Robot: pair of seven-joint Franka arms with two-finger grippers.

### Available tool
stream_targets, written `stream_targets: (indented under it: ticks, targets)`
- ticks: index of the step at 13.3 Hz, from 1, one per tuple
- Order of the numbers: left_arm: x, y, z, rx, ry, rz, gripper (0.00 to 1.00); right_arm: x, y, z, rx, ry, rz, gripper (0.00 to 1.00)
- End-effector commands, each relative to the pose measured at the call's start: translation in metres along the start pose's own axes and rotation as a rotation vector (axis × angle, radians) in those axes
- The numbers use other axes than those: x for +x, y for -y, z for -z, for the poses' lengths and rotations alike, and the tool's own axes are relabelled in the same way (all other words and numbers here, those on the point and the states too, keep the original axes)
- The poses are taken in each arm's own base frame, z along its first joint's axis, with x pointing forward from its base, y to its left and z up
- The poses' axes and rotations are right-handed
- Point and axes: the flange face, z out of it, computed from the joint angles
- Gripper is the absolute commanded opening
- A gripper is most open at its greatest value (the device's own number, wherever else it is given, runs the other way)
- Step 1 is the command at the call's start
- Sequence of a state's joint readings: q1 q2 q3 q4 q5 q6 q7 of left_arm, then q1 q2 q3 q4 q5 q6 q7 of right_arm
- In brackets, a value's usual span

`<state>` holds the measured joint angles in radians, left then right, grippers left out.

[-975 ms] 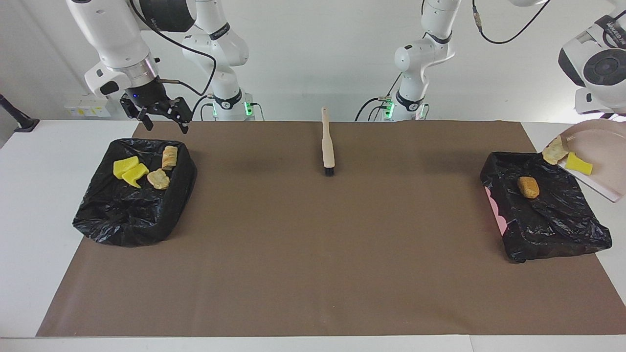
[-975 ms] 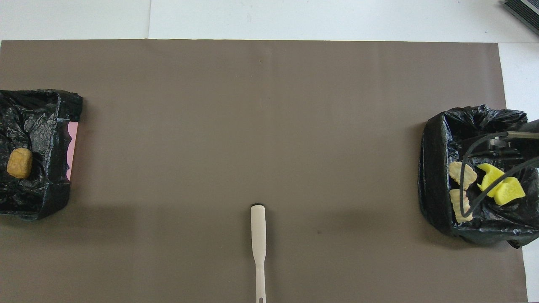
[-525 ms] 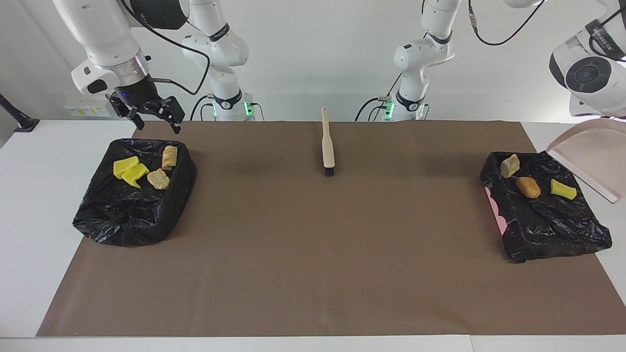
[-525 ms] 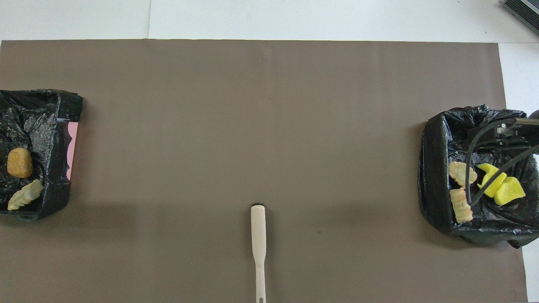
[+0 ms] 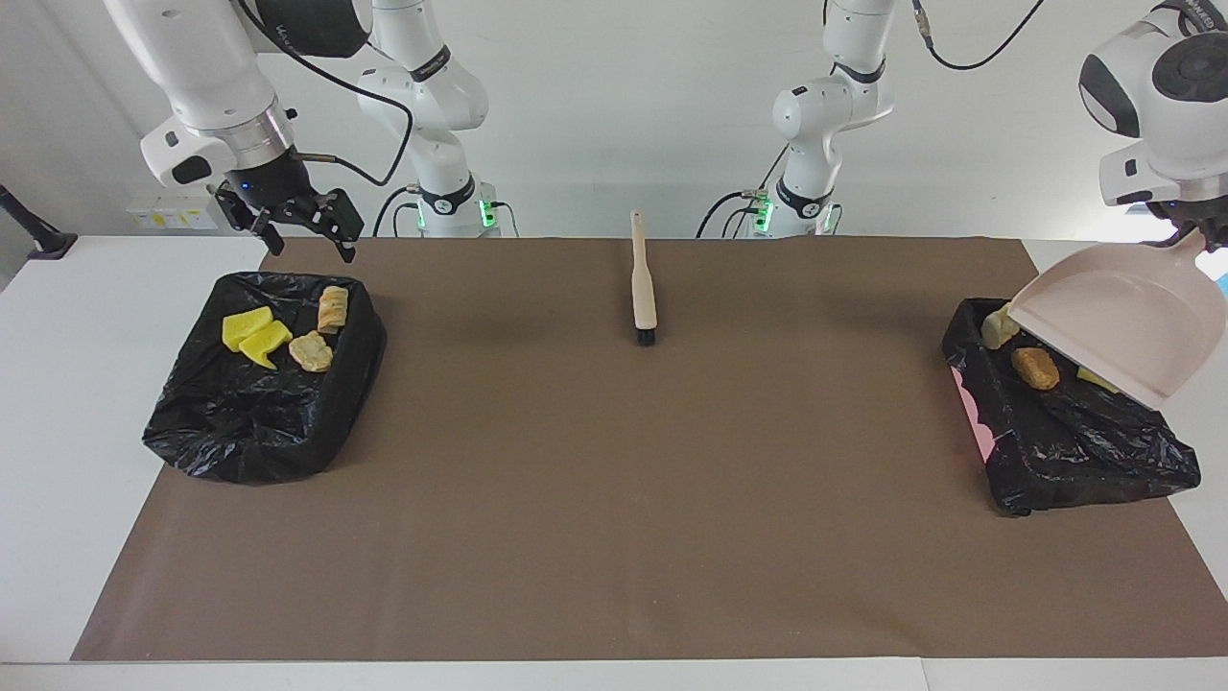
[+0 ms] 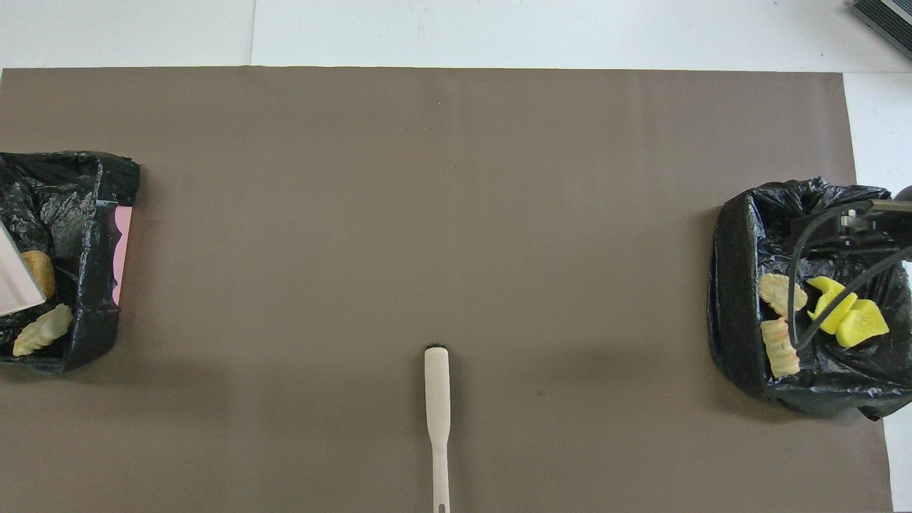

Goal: Sweep and dump trash in bin
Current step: 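Bring the empty dustpan back over the table with the left gripper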

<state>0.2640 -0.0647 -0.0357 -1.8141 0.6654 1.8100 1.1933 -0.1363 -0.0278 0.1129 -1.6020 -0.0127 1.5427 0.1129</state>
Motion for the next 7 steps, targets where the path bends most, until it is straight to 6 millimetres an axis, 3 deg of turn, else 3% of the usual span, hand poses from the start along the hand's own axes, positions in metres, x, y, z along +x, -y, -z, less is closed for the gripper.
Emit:
stream_targets:
  ticks: [1,4,7]
  targets:
    - [0.029,-0.023,0.015,-0.109,-0.137,0.164,0.0,0.001,-0.001,0.003,-0.012,0.009,0.024,1.0]
    - [0.078,-0.038,0.036,-0.152,-0.217,0.241,0.0,0.001,0.001,0.003,-0.011,0.009,0.025,1.0]
    - [0.146,-0.062,0.068,-0.241,-0.31,0.428,0.0,0.001,0.001,0.003,-0.011,0.009,0.025,1.0]
